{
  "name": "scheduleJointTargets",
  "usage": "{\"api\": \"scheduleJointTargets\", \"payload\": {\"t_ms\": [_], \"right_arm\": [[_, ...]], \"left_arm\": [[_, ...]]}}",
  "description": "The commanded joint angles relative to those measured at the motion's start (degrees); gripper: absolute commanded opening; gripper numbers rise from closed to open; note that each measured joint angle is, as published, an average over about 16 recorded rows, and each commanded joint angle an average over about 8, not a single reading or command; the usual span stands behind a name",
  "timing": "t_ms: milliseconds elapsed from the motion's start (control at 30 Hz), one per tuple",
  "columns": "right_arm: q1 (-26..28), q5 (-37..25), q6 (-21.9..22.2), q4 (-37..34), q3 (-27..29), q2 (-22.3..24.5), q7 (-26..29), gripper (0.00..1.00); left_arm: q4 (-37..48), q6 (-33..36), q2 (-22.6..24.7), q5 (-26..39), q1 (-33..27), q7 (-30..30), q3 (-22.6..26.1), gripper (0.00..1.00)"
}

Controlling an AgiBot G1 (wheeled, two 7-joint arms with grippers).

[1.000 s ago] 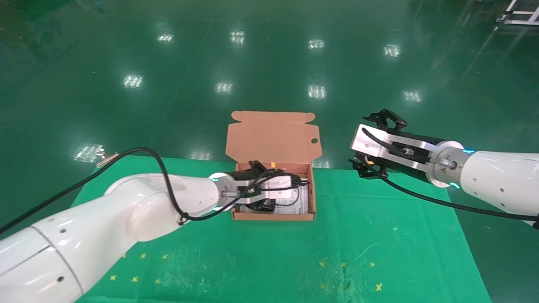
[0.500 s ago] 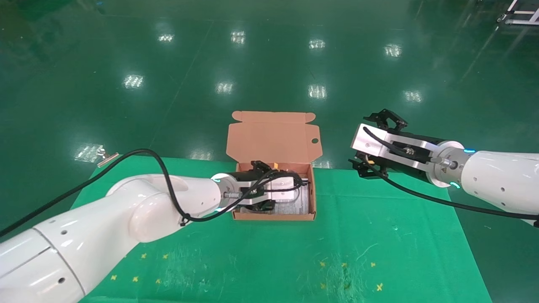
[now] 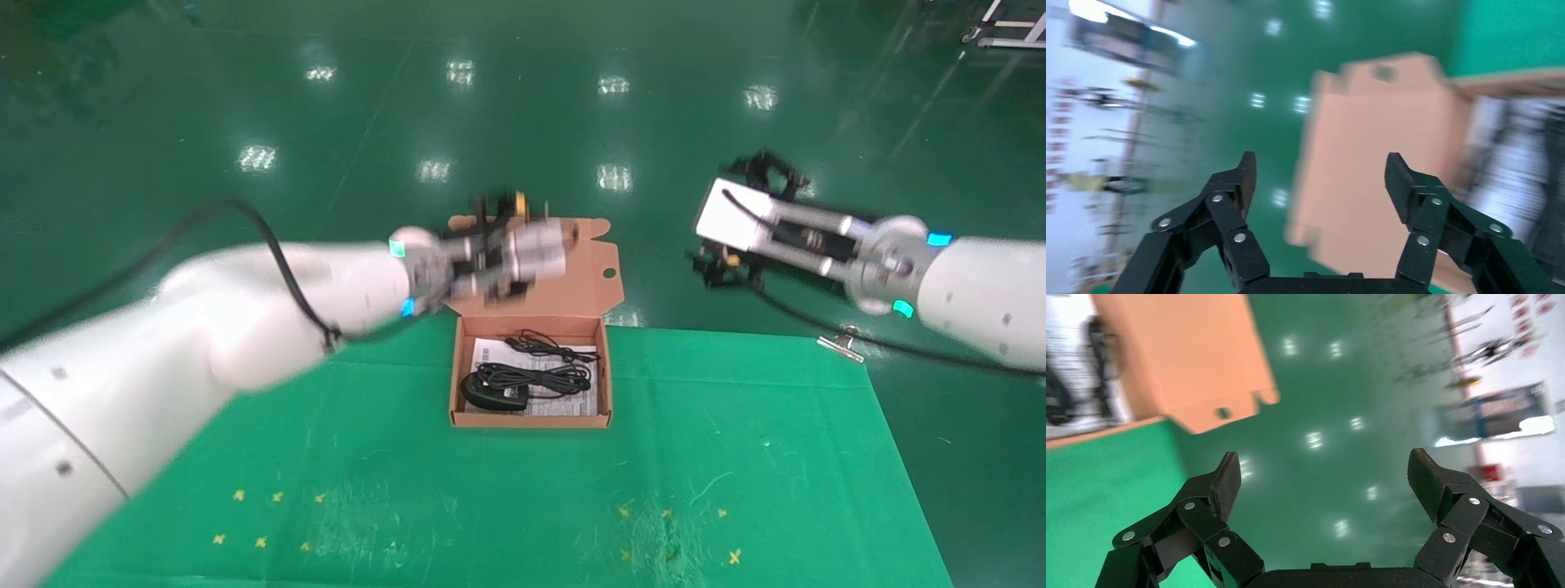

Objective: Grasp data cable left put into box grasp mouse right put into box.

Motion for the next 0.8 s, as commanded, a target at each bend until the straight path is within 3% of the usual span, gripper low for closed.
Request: {"api": "scheduleJointTargets", "payload": {"t_ms": [33,367,800], "right_arm": [[1.5,-0.6,-0.1,-0.1,0.3,-0.1,-0.8,1.00],[4.4,0.1,-6.1,-0.9,0.9,-0.3,-4.2,1.00],[-3.4,17.2,-16.5,-0.7,10.6,2.0,-8.7,1.00]], "left_arm": [[0.5,-1.6,0.1,0.3,-1.8,-0.5,-0.6,1.00],[0.8,-1.6,-1.4,-2.4,-3.1,-0.7,-3.6,1.00],[-5.5,12.9,-10.4,-18.5,4.8,2.8,-14.6,1.00]]}}
